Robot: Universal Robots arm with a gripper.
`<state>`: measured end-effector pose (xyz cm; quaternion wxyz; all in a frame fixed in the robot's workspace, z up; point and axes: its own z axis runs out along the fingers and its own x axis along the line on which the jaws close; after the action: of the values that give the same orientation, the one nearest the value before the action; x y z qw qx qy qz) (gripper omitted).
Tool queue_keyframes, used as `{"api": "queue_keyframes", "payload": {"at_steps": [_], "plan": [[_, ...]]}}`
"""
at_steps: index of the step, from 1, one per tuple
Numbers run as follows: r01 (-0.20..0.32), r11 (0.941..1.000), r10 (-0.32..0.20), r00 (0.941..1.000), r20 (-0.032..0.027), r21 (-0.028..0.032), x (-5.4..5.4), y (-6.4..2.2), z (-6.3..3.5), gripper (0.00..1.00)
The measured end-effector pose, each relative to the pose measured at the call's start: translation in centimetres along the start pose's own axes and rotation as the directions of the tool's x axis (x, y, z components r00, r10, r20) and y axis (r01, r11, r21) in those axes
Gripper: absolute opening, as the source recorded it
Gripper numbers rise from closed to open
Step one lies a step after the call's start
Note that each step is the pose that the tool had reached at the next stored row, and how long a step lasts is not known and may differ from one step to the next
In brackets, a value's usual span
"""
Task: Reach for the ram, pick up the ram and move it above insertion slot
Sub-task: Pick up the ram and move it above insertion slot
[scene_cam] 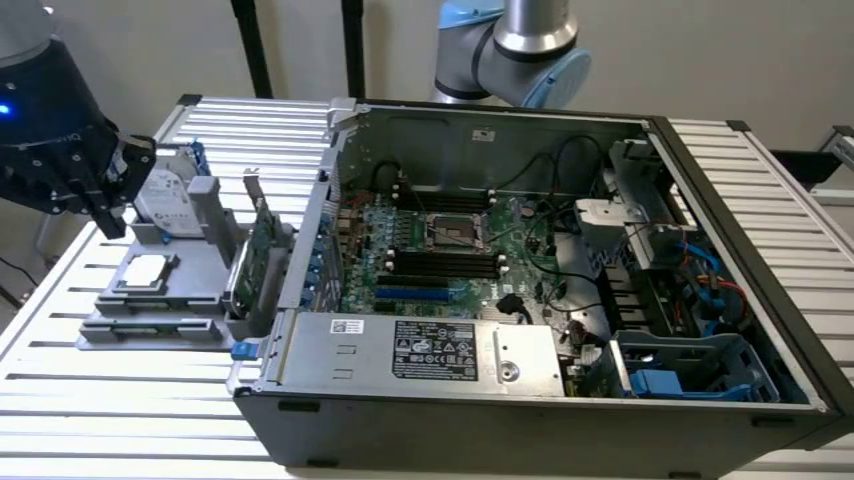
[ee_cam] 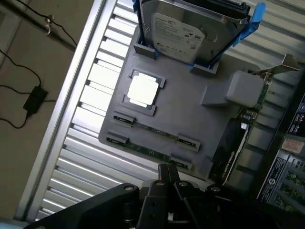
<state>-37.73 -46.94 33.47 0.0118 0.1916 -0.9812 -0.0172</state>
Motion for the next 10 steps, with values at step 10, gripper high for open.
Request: {"api": "queue_keyframes", "payload": {"at_steps": [10], "plan": [[0.174, 0.9848, -0.174, 0.9847, -0.0068, 0.0022, 0.00, 0.01, -0.22, 0.11]]}}
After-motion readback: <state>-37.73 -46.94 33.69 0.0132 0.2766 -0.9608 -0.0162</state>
